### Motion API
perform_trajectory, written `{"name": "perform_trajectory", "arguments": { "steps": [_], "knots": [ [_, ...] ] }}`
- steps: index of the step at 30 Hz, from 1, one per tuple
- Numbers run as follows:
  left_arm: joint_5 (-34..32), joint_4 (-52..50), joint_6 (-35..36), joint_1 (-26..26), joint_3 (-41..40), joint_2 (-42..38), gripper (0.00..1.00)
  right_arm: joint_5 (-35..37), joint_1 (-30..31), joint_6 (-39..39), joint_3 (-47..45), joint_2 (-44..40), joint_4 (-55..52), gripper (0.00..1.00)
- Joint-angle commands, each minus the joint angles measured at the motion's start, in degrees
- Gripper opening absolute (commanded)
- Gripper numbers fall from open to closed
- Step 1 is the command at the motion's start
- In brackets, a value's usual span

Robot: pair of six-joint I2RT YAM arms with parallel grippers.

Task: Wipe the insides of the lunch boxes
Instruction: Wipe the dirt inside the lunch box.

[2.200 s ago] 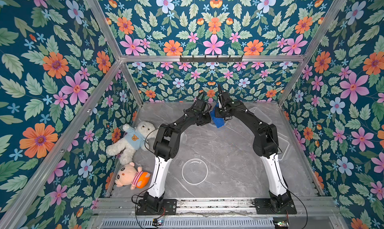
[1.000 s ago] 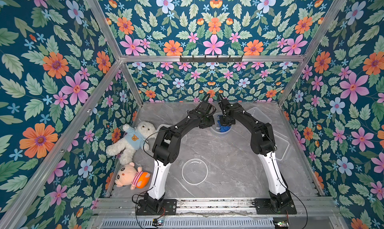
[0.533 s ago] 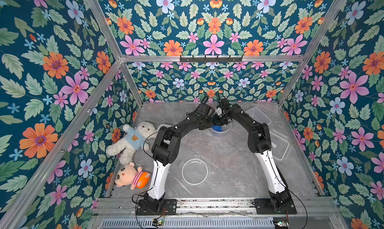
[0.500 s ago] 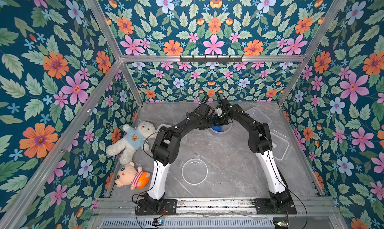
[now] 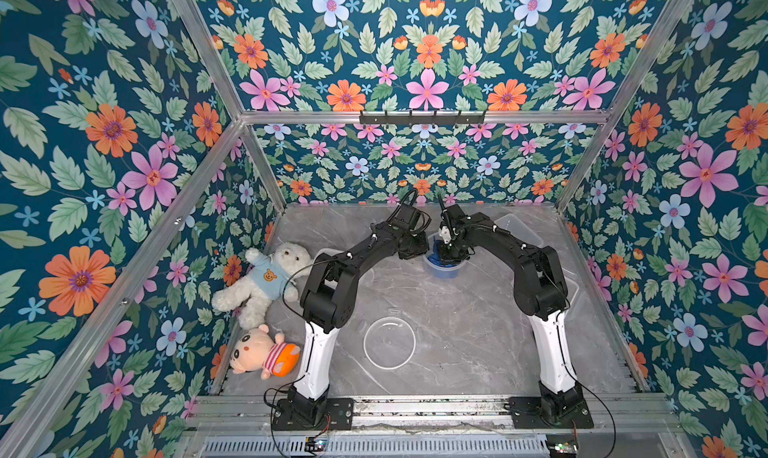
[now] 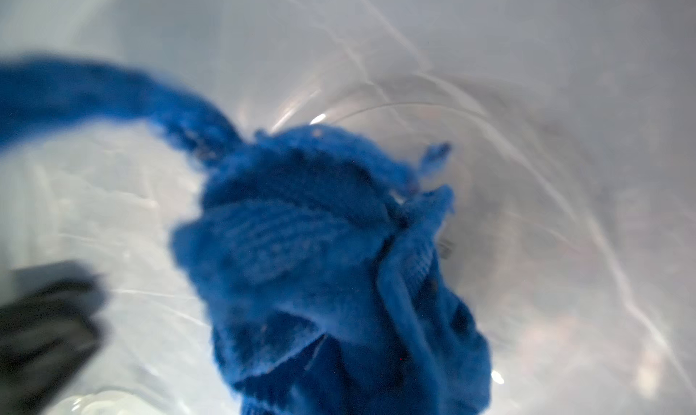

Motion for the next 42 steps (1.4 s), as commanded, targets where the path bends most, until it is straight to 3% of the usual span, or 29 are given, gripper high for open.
{"name": "perform_trajectory", "arguments": {
  "steps": [1, 11, 12, 16, 22, 25, 28, 35, 39, 42],
  "knots": [
    [0.1, 0.7, -0.1, 0.1, 0.0, -0.9, 0.27, 1.9, 0.0, -0.9, 0.5, 0.2, -1.5, 0.39],
    [2.8, 3.9, -1.0, 0.1, -2.6, -1.1, 0.3, 0.0, -0.2, 0.1, 5.9, 4.1, -2.0, 0.39],
    [2.8, 4.1, -1.2, 0.1, -2.8, -1.0, 0.3, 0.1, -0.1, 0.1, 6.3, 4.6, -1.9, 0.34],
    [3.9, 5.4, -2.0, 0.0, -3.8, -0.1, 0.23, -2.1, -0.3, 0.3, 8.8, 7.1, -1.3, 0.0],
    [3.4, 5.8, -2.0, 0.0, -4.3, 0.2, 0.13, -16.7, 0.1, 1.4, 2.6, 3.5, 8.9, 0.0],
    [3.1, 5.6, -2.0, 0.0, -3.6, 0.2, 0.12, -19.2, 0.2, 0.8, -1.2, 0.6, 9.3, 0.0],
    [2.9, 5.1, -1.8, 0.0, -3.1, 0.3, 0.11, -14.3, 0.2, -0.6, -3.1, -1.3, 4.2, 0.0],
    [1.6, 3.1, -0.9, 0.0, -3.0, -1.0, 0.1, 12.6, -2.3, 1.7, -1.3, 0.0, -6.5, 0.0],
    [1.5, 2.6, -0.8, -0.1, -3.4, -1.8, 0.1, 17.8, -3.3, 3.3, 8.8, 6.7, -9.3, 0.0],
    [1.2, 2.3, -0.6, -0.4, -3.4, -2.0, 0.1, 14.8, -2.9, 3.9, 19.1, 12.8, -10.5, 0.0]
  ]
}}
